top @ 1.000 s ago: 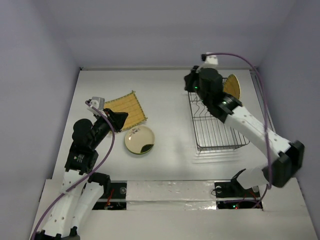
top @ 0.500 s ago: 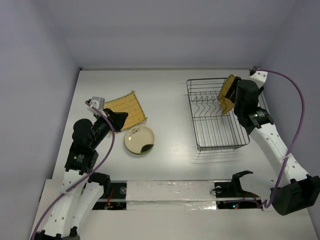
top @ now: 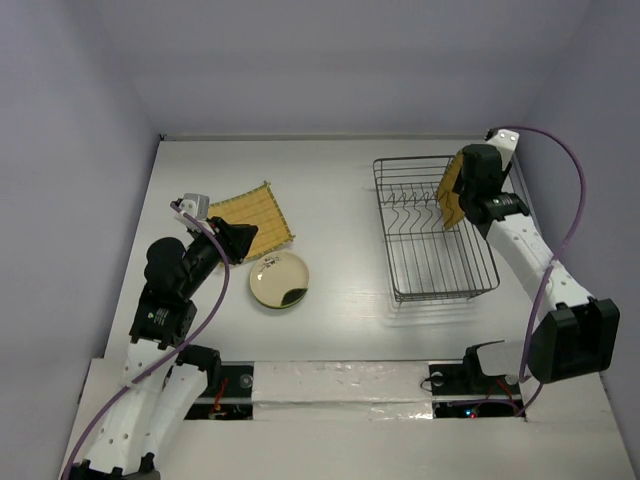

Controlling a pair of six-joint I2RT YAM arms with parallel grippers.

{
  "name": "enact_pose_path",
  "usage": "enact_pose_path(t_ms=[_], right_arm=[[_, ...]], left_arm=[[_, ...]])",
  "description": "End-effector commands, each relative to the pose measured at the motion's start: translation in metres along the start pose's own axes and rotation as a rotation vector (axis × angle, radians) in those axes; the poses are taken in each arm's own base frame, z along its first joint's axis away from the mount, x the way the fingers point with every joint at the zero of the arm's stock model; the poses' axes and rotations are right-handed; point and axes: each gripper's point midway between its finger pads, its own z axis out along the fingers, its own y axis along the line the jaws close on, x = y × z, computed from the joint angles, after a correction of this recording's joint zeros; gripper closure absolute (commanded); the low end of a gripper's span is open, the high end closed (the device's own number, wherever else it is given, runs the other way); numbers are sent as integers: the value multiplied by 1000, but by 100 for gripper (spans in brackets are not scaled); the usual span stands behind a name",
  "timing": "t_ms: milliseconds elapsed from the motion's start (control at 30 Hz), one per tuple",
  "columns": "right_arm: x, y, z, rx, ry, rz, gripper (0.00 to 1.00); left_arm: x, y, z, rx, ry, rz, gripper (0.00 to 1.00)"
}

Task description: Unload the plates from the dish rack

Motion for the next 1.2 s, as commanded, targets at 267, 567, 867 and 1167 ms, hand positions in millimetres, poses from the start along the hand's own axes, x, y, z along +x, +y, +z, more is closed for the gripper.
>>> enact_pose_path(t_ms=[267,567,867,1167], right_arm=[[-15,-3,15,80,-3,-78,68],[-45,-7,3,82,-59,-77,96],[-93,-13,-19,68,-142,-63,100],[-129,-15,-41,30,-204,-40,100]], left_arm=[[-23,-12,-2,37,-59,29,81],[-22,-12,-1,39,-56,28,81],[-22,-12,-1,37,-56,26,81],[-21,-12,0,40,-53,24,81]])
